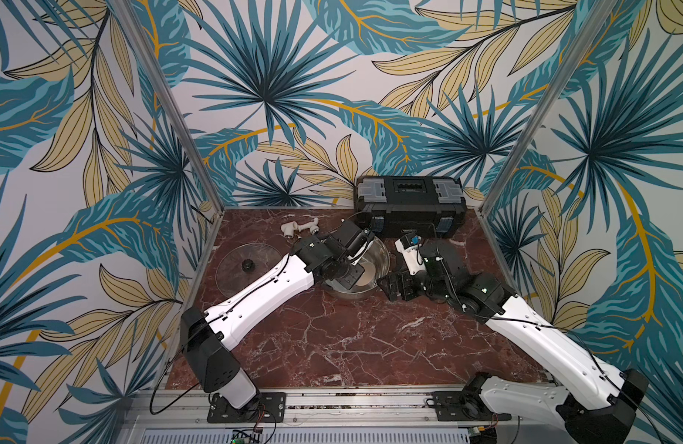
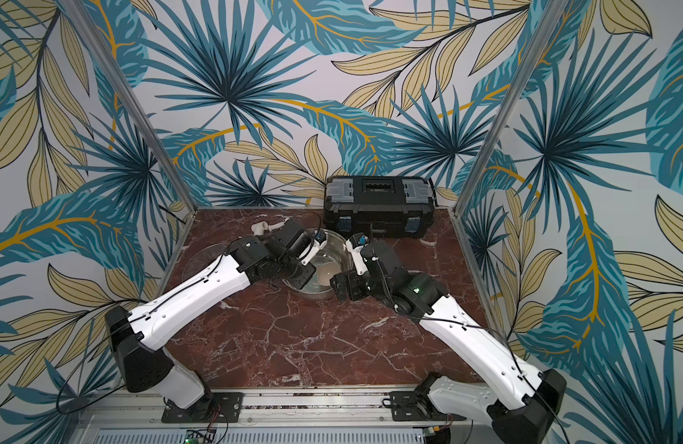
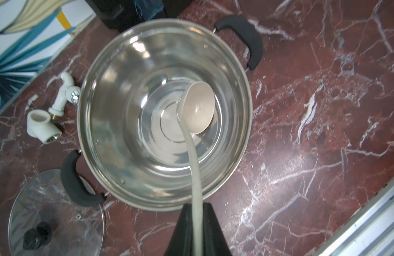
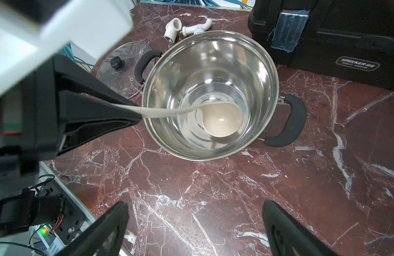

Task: Stir the soup with a spoon
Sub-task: Stir the soup in the pan with a stick.

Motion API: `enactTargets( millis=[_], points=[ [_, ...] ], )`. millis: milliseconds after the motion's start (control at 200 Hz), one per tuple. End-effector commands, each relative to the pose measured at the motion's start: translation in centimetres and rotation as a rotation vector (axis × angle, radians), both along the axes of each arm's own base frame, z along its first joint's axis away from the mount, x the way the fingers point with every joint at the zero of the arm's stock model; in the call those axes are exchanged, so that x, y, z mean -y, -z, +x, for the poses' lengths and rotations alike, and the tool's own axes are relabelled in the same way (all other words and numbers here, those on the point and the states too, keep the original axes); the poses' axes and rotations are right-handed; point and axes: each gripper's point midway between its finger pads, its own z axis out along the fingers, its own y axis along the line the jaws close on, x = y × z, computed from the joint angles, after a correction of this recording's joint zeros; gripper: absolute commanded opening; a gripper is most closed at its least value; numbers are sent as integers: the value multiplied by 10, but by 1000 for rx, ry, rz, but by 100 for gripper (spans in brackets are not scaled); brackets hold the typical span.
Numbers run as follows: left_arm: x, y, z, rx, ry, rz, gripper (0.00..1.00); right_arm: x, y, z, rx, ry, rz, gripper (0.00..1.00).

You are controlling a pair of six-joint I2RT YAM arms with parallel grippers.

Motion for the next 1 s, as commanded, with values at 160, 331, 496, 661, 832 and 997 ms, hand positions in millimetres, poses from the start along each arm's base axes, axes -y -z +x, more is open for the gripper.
enactTargets(
  millis=[160, 331, 496, 661, 832, 997],
  points=[
    [-48, -13, 10, 37, -96, 143, 0, -1, 7, -3, -11, -2, 10, 99],
    [-55, -10, 34, 102, -115, 258, 0, 2, 7, -5, -5, 5, 3, 100],
    [-41, -10, 58, 162, -121, 245, 0, 5, 7, -6, -3, 9, -5, 99],
    [-19, -25, 72, 235, -131, 147, 0, 7, 8, -7, -1, 14, -8, 100],
    [8, -38, 70, 283, -92, 70, 0, 8, 11, -7, -6, 16, -16, 99],
    [29, -30, 56, 214, -38, 4, 0, 7, 8, -6, 1, 15, -10, 99]
  ],
)
